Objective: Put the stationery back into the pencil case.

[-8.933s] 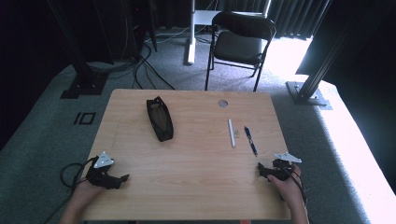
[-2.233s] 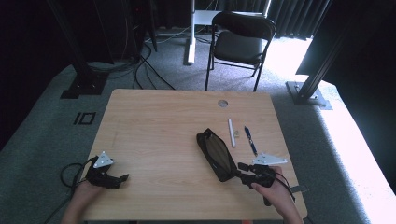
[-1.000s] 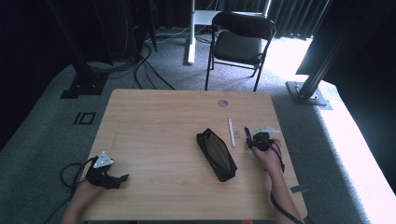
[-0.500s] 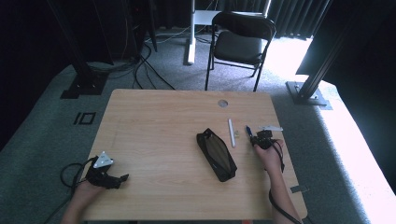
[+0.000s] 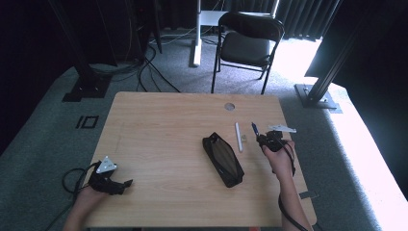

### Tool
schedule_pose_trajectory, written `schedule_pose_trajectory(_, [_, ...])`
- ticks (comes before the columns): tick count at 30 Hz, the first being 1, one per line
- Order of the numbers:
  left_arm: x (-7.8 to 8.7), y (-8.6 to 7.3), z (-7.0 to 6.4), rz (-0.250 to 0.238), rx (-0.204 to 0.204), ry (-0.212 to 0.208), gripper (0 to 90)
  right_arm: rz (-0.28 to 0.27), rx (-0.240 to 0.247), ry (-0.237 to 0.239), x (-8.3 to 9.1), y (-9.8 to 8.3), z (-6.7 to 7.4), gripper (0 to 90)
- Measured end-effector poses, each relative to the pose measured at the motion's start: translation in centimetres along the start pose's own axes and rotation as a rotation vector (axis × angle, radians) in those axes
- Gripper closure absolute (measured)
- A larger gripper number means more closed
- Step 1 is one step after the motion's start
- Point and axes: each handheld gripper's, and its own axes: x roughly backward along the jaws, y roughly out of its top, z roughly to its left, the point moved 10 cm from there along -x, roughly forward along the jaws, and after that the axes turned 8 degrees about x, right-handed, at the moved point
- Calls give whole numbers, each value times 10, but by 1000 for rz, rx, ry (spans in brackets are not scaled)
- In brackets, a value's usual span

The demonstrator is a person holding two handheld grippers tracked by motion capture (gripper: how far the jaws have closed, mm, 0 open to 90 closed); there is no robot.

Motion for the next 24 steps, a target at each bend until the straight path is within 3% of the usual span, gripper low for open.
schedule_pose_trajectory(8, [0,0,0,0,0,0,16,-40,-3,81,15,20,34,793])
schedule_pose_trajectory(17, [0,0,0,0,0,0,16,-88,51,167,29,37,86,793])
schedule_pose_trajectory(24, [0,0,0,0,0,0,16,-74,93,240,32,36,125,793])
